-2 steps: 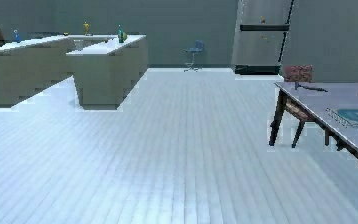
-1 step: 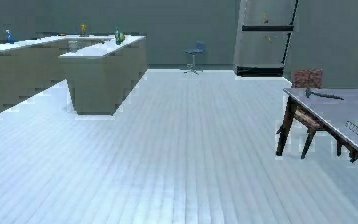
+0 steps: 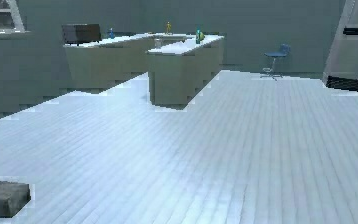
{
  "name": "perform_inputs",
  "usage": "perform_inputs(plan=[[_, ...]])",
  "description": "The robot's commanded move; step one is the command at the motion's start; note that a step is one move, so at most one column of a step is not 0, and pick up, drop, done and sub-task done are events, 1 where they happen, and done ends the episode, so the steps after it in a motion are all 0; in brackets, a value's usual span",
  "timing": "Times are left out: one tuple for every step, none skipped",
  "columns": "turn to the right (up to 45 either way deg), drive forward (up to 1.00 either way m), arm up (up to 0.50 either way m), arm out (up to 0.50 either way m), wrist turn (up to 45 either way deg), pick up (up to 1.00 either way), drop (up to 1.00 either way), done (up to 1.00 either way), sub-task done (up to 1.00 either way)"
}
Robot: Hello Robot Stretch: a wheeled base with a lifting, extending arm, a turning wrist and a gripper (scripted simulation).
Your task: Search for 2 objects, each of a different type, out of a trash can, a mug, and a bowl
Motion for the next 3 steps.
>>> perform_inputs(plan=[[0.0,0.15,0.00,0.00,0.0,0.00,0.00,0.00,0.00],[45.0,0.00,0.00,0.00,0.0,0.00,0.00,0.00,0.00],[39.0,0.00,0.00,0.00,0.0,0.00,0.00,0.00,0.00]])
